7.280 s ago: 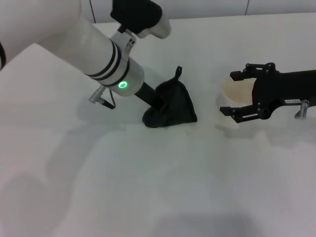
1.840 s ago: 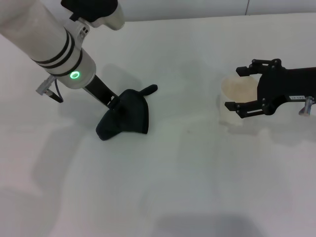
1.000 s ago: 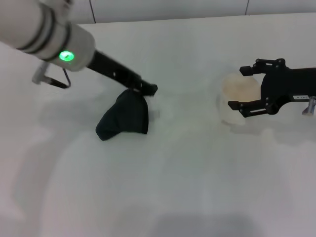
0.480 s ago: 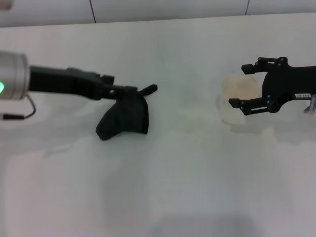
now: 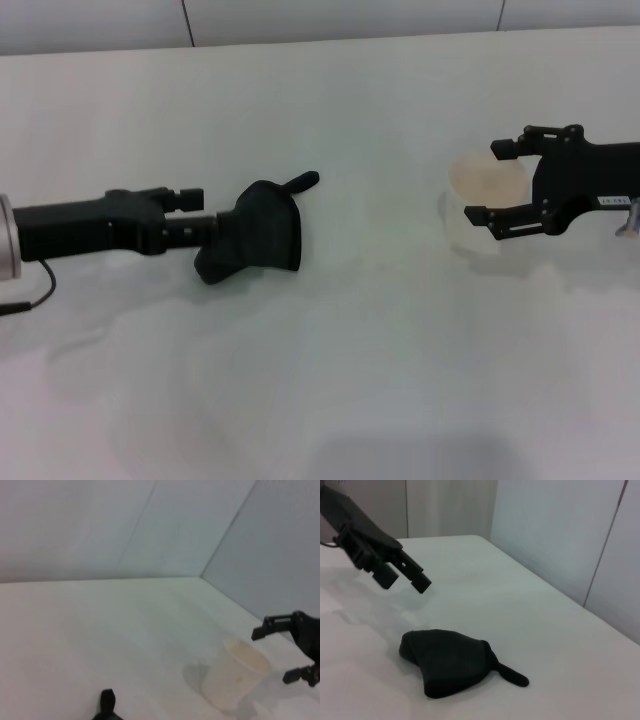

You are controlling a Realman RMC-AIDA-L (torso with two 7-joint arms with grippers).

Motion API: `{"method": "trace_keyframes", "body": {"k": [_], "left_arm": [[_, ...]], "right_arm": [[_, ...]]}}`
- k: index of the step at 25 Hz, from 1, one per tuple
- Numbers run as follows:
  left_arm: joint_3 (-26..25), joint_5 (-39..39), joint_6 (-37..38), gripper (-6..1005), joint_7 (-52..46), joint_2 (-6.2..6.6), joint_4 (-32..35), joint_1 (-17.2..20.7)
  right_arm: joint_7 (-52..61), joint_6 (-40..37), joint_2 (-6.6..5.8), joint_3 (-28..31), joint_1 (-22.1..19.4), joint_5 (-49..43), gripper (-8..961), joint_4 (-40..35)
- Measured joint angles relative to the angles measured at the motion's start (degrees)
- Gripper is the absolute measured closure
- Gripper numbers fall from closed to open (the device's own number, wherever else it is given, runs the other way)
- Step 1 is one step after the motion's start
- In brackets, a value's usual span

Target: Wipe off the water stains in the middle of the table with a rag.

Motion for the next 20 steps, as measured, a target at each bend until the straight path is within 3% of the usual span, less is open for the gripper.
{"method": "trace_keyframes", "body": {"k": [10,20], "left_arm": [[0.0,1.1,-0.7,123,13.8,0.17,-6.6,0.4],[-0.7,2.3,-1.2,124,16.4,0.19,-7.8,1.7]], "right_arm": [[2.2,-3.3,-0.01,-0.1,-0.5,-0.2,81,0.1],[2.2,-4.5,0.0,-0.4,-0.6,-0.1,81,0.5]]}}
